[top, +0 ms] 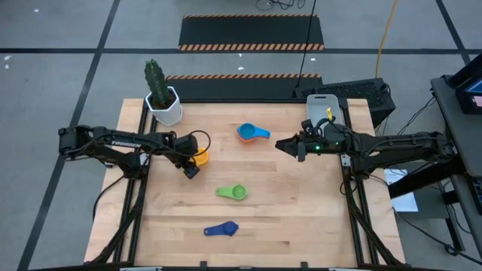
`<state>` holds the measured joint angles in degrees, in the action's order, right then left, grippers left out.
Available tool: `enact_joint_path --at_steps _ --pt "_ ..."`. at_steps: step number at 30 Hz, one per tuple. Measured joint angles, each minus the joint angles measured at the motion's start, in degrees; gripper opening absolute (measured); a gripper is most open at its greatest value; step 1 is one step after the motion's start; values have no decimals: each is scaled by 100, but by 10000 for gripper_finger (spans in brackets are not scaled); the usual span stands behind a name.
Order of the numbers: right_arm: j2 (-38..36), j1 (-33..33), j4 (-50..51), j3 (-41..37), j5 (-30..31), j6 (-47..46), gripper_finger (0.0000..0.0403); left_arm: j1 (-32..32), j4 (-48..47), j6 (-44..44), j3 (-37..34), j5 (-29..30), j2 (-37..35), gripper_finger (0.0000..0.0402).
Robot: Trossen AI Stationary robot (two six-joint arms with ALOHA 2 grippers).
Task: Nest measuring cups in basket
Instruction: Stack the yellow measuring cup on top of the light blue measuring cup
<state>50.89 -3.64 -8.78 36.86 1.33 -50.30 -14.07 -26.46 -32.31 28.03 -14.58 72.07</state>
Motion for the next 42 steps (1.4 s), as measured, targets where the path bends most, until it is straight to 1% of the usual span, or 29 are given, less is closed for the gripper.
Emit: enact_joint_path --at_steps 6,12,14,15,20,24,27,30,32,33,35,38,40,42 --pt "0 0 2 0 -8 90 173 2 34 -18 0 -104 0 123" --pt "0 0 2 0 -14 169 173 94 342 -278 0 -125 0 50" --pt "0 -1 2 0 -82 202 173 143 519 -442 0 -195 0 20" --pt "0 -4 2 2 -139 226 173 163 622 -523 0 -233 0 13" --pt "2 -15 0 2 -163 301 173 292 1401 -1145 1 -239 -2 15" --pt "2 -95 -85 2 -162 -23 173 376 2712 -1810 2 -183 -2 8" --pt "2 -178 -293 2 -162 -293 173 450 4048 -2301 2 345 -2 11" --pt "3 -263 -422 74 -170 -467 173 507 5401 -2609 13 1142 -5 7" --pt "5 -334 -417 223 -310 -479 173 523 5994 -2678 107 1654 -7 6" --pt "13 -374 -417 325 -381 -477 173 527 6140 -2669 200 1872 -7 7" --pt "99 -460 -451 565 -463 -458 173 521 6154 -2490 474 2127 -8 9" --pt "291 -600 -414 916 -518 -333 173 519 6096 -1988 966 2220 -7 7" --pt "475 -737 -442 1138 -753 -202 173 510 6004 -1673 1273 2292 -9 6" --pt "692 -892 -431 1313 -1072 -154 173 505 5930 -1464 1518 2497 -9 8"
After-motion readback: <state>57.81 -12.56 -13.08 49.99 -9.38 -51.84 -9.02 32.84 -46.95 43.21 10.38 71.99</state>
